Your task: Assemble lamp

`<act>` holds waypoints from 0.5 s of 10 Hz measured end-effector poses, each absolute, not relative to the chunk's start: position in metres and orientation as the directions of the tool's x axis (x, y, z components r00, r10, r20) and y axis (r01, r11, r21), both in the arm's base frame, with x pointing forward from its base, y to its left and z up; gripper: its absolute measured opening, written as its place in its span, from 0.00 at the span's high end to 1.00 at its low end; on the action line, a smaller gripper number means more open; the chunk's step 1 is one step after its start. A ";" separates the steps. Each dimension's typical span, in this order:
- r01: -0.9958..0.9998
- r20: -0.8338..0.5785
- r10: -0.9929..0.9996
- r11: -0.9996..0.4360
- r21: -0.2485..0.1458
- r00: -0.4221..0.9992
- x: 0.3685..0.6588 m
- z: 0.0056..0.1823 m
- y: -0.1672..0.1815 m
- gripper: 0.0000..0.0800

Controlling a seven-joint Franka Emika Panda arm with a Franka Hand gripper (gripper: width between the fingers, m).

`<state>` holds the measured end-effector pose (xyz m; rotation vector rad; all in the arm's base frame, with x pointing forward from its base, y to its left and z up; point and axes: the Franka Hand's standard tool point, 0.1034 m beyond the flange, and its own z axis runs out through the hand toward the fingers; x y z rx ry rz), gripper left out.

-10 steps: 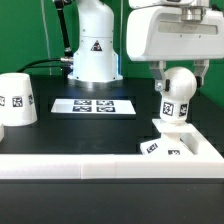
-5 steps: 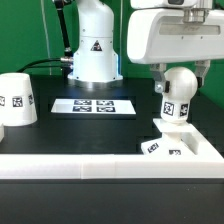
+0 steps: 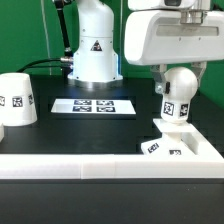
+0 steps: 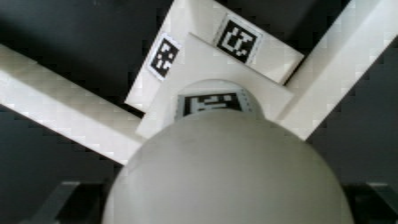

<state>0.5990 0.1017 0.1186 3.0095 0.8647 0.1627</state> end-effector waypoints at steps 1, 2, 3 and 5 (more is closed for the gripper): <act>0.478 0.100 0.478 -0.878 0.027 0.873 0.599 0.119 0.102 0.28; 0.359 0.103 0.358 -0.933 0.012 0.928 0.598 0.119 0.104 0.28; 0.215 0.105 0.214 -0.977 -0.003 0.971 0.598 0.120 0.107 0.28; -0.017 0.099 -0.019 -1.000 -0.022 0.995 0.597 0.121 0.108 0.28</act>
Offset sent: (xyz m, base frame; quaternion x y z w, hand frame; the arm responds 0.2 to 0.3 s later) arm -0.0081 0.0005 0.0068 -0.0489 -0.0182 0.3284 0.9431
